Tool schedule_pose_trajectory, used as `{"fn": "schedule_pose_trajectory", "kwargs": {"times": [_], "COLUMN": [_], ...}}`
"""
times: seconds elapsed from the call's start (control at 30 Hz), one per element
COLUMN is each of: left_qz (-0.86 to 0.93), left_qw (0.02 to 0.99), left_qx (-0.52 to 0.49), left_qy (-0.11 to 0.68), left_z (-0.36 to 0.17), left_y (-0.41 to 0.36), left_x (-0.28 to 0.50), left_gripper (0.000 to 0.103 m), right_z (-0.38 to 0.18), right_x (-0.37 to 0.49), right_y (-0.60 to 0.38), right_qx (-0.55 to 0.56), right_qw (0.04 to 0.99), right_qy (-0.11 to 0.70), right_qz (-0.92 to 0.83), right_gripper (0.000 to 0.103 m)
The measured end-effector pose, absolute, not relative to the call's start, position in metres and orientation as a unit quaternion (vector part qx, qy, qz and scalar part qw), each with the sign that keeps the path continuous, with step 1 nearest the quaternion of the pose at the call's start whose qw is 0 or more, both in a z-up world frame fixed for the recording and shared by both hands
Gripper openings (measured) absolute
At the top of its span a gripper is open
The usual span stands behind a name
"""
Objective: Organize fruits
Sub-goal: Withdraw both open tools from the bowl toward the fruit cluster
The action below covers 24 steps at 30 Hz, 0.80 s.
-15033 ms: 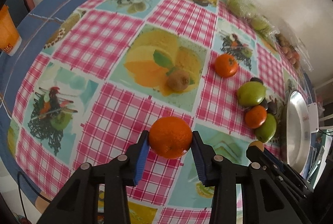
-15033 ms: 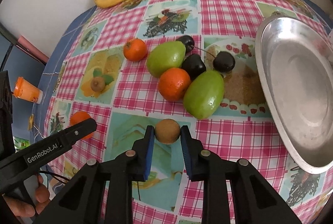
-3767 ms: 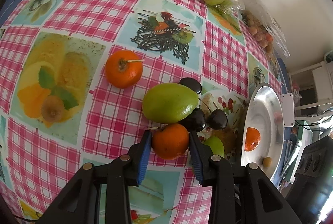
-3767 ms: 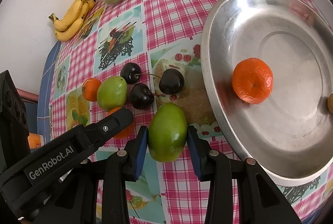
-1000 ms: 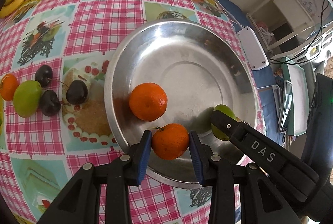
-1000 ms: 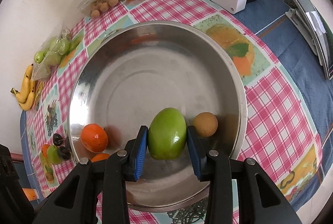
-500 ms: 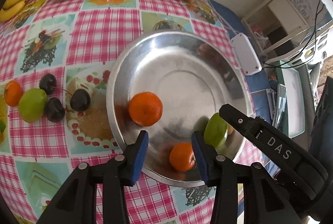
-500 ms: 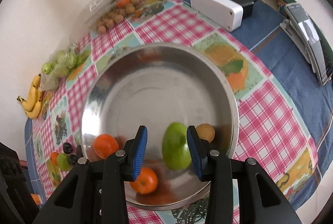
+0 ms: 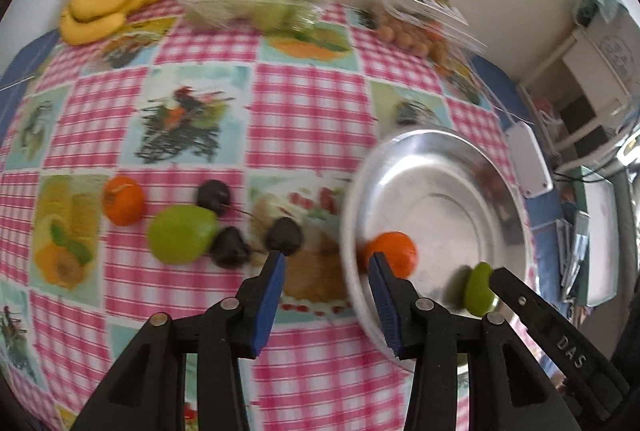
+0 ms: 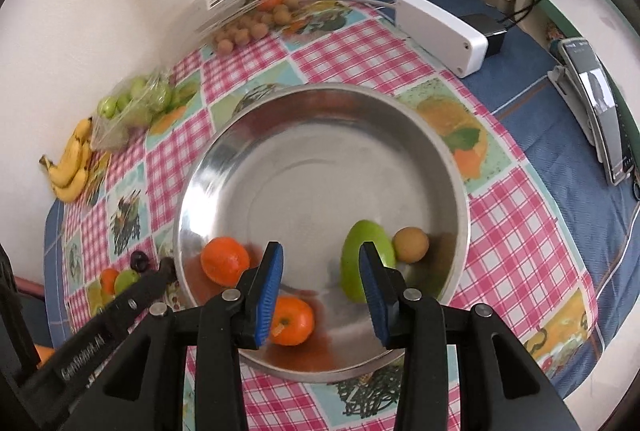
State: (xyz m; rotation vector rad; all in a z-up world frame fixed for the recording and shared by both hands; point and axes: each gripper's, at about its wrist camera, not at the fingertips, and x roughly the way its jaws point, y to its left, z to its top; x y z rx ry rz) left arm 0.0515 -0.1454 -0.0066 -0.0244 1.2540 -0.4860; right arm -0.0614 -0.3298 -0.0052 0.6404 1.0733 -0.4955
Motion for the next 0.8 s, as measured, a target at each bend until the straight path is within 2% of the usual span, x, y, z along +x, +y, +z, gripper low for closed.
{"fn": "schedule_pose_trajectory", "kwargs": {"times": [0.37,0.47,0.53,0.6,0.63,0.67,0.8], "left_qz": [-0.210,-0.208,-0.202,-0.192,-0.187,-0.181,-0.166], "left_qw": [0.792,0.791,0.791,0.791,0.791,0.791,0.792], "left_qx": [-0.003,0.002,0.006,0.013,0.017,0.022,0.032], "left_qy": [0.573,0.575,0.577,0.580,0.583,0.584,0.587], "left_z": [-0.004,-0.006,-0.008,-0.011,-0.012,-0.014,-0.019], "left_y": [-0.130,-0.132,-0.131,-0.130,-0.130,-0.129,-0.126], "left_x": [0.056,0.056,0.056,0.057,0.057,0.058,0.059], "left_gripper": [0.048,0.054,0.066,0.073,0.076,0.077,0.081], "right_z": [-0.004,-0.006,-0.008,-0.011,-0.012,-0.013,-0.015], "right_x": [-0.056,-0.054,-0.052,-0.051,-0.050,-0.051,-0.051], "right_y": [-0.315,-0.314,-0.314,-0.314,-0.314,-0.313,-0.314], "right_qx": [0.273,0.272,0.270,0.264,0.262,0.261,0.256], "right_qw": [0.789,0.787,0.785,0.781,0.779,0.779,0.778], "right_qy": [0.506,0.509,0.512,0.519,0.522,0.522,0.526], "right_qz": [-0.216,-0.217,-0.218,-0.224,-0.227,-0.228,-0.230], "right_gripper": [0.040,0.040,0.040,0.048,0.063,0.073,0.073]}}
